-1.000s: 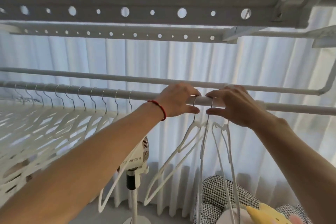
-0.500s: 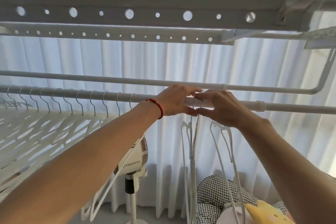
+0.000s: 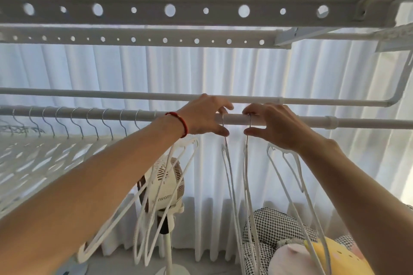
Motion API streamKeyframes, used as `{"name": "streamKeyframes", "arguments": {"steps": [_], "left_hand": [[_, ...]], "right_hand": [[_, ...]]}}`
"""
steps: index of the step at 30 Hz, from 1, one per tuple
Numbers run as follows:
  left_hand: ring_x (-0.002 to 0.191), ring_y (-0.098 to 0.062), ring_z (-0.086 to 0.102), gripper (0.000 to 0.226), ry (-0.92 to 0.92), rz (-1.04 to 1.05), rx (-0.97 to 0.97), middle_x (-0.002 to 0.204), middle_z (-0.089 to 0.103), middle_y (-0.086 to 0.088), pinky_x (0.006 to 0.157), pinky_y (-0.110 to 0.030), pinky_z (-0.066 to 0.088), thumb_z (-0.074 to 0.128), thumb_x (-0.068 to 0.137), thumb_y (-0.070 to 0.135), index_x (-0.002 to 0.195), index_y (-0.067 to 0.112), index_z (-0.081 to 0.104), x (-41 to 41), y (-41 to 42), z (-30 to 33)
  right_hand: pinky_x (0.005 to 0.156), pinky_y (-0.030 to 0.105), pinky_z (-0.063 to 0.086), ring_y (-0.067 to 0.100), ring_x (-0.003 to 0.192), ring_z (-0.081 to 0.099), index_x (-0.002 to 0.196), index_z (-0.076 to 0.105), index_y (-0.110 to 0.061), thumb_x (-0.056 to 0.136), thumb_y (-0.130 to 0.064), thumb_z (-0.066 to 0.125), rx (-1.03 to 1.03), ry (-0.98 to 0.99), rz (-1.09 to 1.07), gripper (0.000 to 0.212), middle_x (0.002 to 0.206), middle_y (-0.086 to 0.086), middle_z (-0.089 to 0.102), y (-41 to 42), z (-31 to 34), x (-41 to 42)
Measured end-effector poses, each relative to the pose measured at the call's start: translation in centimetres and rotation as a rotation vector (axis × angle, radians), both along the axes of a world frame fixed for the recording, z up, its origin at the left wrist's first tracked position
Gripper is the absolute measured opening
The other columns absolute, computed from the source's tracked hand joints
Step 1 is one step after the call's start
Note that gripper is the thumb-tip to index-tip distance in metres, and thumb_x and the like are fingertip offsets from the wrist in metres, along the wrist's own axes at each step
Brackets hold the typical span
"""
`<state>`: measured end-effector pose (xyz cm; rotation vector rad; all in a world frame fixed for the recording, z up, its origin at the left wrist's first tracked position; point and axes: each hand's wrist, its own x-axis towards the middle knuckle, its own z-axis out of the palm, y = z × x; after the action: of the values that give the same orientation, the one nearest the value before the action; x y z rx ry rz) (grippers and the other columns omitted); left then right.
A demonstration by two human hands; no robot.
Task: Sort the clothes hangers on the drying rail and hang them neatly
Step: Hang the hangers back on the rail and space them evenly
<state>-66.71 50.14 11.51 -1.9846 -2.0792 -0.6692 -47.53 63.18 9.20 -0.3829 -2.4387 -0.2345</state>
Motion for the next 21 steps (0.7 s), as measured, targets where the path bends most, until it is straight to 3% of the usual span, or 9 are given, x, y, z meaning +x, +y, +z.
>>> {"name": "streamKeyframes", "arguments": {"steps": [9, 14, 18, 21], "left_hand": [[0.12, -0.014, 0.058, 0.081, 0.006, 0.069, -0.061, 0.126, 0.069, 0.013, 0.105, -0.041, 0.045, 0.089, 0.07, 0.039, 0.141, 0.031, 0.052, -4.9, -3.9, 0.7], [0.122, -0.013, 0.055, 0.089, 0.006, 0.085, -0.044, 0.123, 0.069, 0.018, 0.107, -0.041, 0.042, 0.09, 0.066, 0.044, 0.145, 0.032, 0.049, -8.1, -5.4, 0.4], [0.115, -0.007, 0.06, 0.091, -0.004, 0.058, -0.007, 0.123, 0.07, 0.016, 0.099, -0.029, 0.04, 0.091, 0.064, 0.047, 0.144, 0.03, 0.051, -8.7, -5.7, 0.1], [0.117, -0.003, 0.056, 0.094, 0.014, 0.045, -0.021, 0.132, 0.064, 0.016, 0.1, -0.028, 0.041, 0.09, 0.063, 0.051, 0.145, 0.032, 0.049, -9.1, -6.3, 0.1]], "right_hand": [[0.074, 0.037, 0.049, 0.023, 0.075, 0.058, 0.113, 0.068, -0.022, 0.088, -0.044, 0.076, 0.067, -0.005, 0.002, 0.034, 0.08, -0.002, 0.066, -1.8, 0.6, -2.9], [0.075, 0.038, 0.047, 0.026, 0.081, 0.06, 0.118, 0.066, -0.022, 0.088, -0.042, 0.076, 0.053, 0.002, 0.019, 0.038, 0.085, 0.0, 0.068, -3.4, 0.4, -5.8], [0.07, 0.034, 0.04, 0.024, 0.079, 0.058, 0.119, 0.067, -0.022, 0.087, -0.041, 0.077, 0.057, -0.002, 0.023, 0.038, 0.081, -0.003, 0.064, -3.7, 0.5, -6.4], [0.073, 0.035, 0.044, 0.025, 0.085, 0.062, 0.12, 0.067, -0.023, 0.088, -0.041, 0.075, 0.064, -0.017, 0.035, 0.038, 0.086, -0.002, 0.067, -4.0, 0.7, -6.9]]}}
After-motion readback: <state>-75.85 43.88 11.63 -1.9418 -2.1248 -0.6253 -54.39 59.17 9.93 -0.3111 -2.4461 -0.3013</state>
